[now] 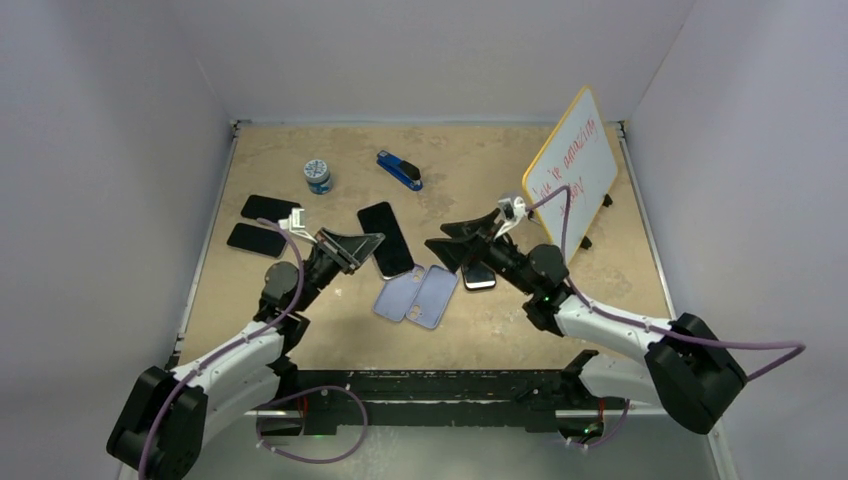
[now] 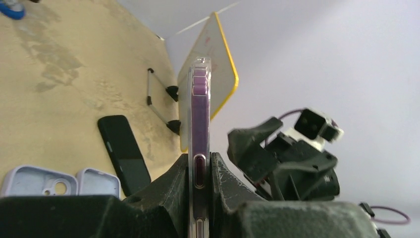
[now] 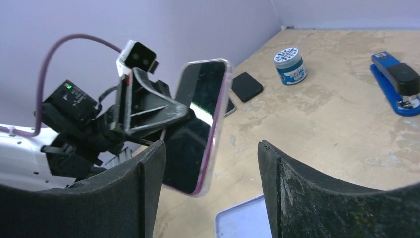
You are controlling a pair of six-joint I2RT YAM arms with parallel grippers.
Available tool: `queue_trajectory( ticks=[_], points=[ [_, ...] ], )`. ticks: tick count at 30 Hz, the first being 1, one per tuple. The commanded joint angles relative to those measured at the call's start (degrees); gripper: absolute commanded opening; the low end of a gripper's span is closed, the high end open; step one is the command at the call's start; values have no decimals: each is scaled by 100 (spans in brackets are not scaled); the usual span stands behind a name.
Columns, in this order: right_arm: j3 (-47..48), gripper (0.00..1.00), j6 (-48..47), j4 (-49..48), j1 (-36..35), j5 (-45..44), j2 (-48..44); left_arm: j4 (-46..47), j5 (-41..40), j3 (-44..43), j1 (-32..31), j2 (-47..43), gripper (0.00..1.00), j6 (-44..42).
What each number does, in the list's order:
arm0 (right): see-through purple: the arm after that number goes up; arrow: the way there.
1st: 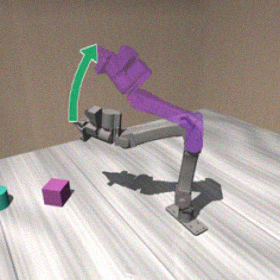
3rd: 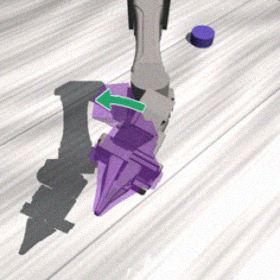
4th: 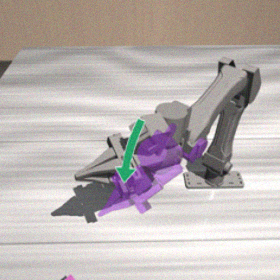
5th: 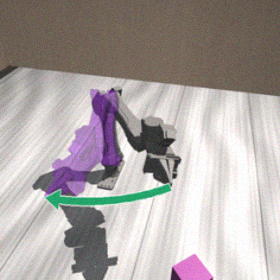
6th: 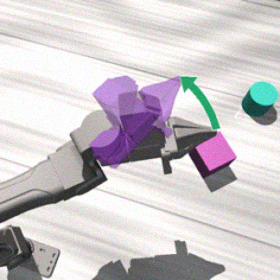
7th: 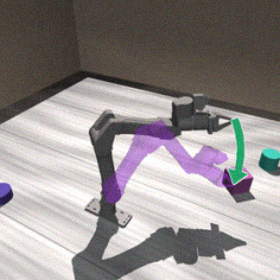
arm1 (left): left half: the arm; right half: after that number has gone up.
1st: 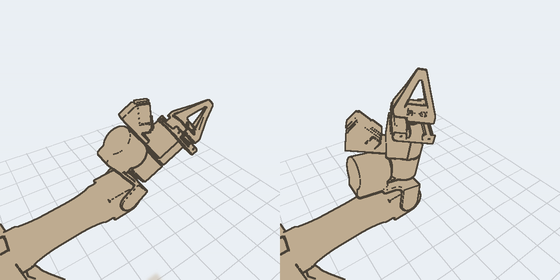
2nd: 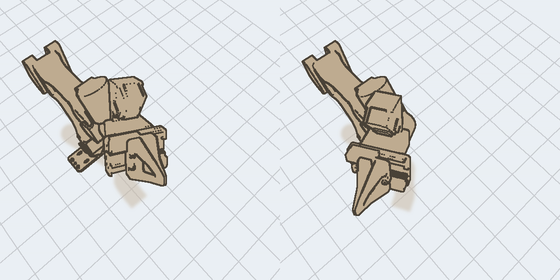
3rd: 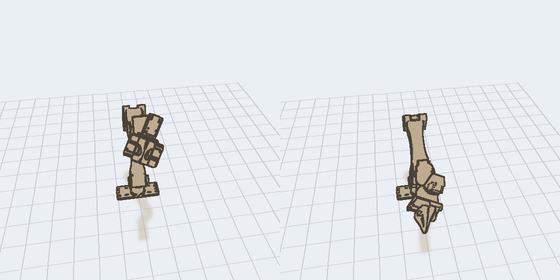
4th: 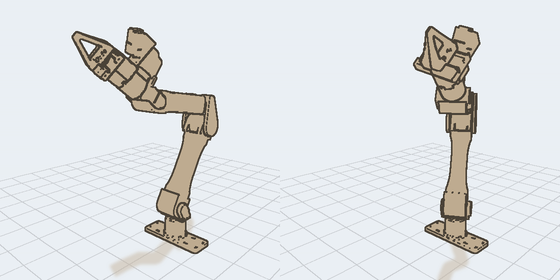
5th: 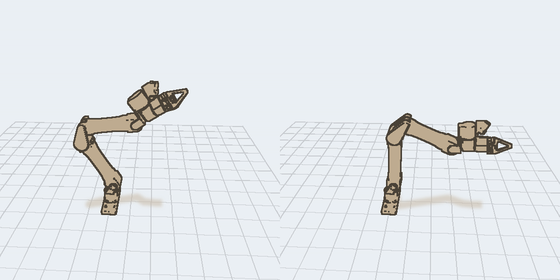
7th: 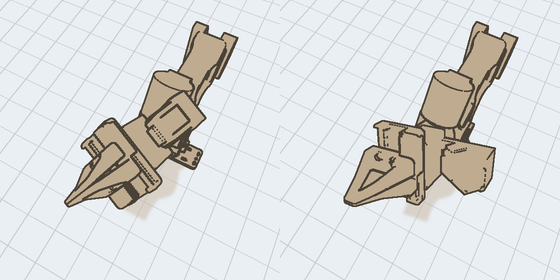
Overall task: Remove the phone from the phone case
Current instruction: Remove the phone case from the phone.
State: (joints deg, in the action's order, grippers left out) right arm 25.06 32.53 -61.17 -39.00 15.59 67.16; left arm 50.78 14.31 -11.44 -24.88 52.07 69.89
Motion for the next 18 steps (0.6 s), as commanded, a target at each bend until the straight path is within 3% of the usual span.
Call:
queue_trajectory(
  ticks=[1, 10, 18],
  points=[
    [-289, 71, 276, -1038, -650, -1494, 28, 1073, -827, 84, 12, 31, 0, 434],
    [-456, 74, 1089, -2659, -1802, -2662, 1256, 1862, -1247, 257, 12, 112, 0, 704],
    [6, 72, 1288, -3616, -2081, -2498, 2223, 2156, -1358, 300, 4, 79, 0, 1014]
  ],
)
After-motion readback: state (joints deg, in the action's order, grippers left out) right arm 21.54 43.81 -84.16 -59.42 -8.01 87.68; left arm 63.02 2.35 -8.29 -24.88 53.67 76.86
